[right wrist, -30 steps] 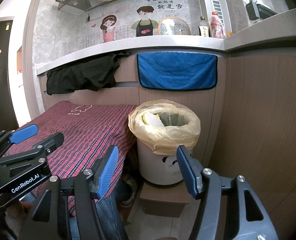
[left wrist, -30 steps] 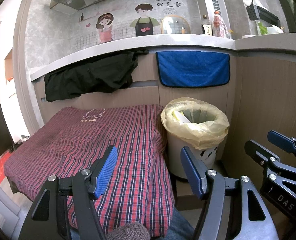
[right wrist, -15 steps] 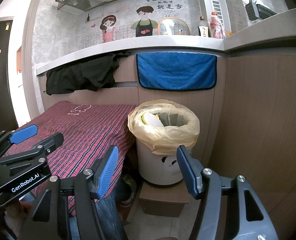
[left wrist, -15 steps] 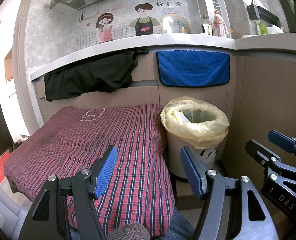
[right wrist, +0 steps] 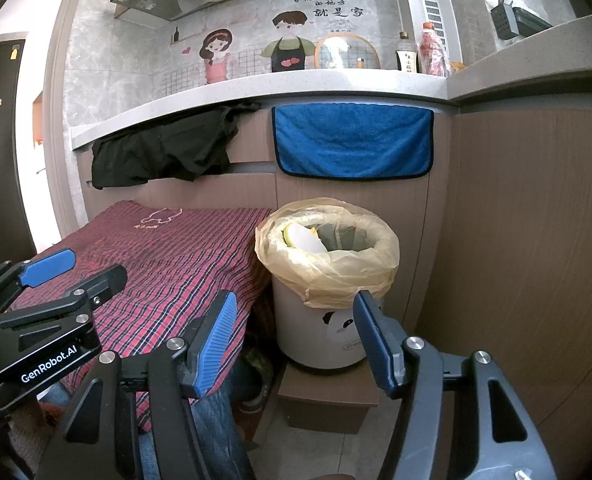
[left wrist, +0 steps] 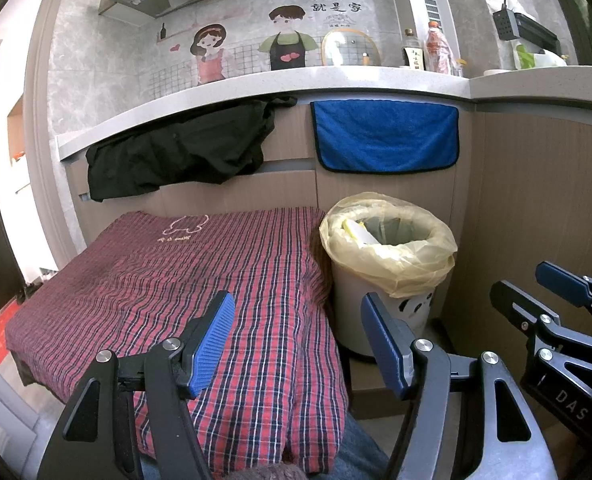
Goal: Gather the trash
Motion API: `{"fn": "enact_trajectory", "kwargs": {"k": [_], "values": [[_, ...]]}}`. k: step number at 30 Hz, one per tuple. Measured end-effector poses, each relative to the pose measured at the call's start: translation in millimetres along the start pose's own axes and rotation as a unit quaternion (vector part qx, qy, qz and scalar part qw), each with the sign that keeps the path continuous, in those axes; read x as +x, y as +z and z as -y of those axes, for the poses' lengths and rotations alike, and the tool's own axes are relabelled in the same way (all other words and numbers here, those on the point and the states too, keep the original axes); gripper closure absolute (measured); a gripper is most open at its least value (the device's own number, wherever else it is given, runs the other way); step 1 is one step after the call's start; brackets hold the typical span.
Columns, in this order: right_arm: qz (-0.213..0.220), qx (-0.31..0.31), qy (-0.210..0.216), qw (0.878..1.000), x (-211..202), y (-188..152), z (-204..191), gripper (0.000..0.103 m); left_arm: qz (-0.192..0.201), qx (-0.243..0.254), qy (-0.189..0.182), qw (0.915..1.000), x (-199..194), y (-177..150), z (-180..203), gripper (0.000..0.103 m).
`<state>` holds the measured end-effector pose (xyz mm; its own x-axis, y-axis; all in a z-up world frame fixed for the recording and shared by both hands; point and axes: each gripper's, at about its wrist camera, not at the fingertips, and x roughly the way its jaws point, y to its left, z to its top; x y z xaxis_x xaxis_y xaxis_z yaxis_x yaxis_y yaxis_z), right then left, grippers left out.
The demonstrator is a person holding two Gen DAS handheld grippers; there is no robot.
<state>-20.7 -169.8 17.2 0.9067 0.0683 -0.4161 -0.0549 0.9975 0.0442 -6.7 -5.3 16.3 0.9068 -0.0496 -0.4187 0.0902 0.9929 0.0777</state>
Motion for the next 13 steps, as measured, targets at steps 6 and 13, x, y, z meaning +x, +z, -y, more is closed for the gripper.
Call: {"fn": "enact_trajectory", "kwargs": {"k": [6,13], "values": [[-0.001,0.000,0.000,1.000,0.8,-0.1,0.8,0.045,-0.001,-0.003,0.000,1.0000,1.3,-0.7,-1.4,0.037],[-0.001,-0.001,0.000,1.000,0.7,-0.1,0.7,0.045,-0.001,-0.004,-0.002,1.0000,2.7,-0.2,-0.2,0.037]]}}
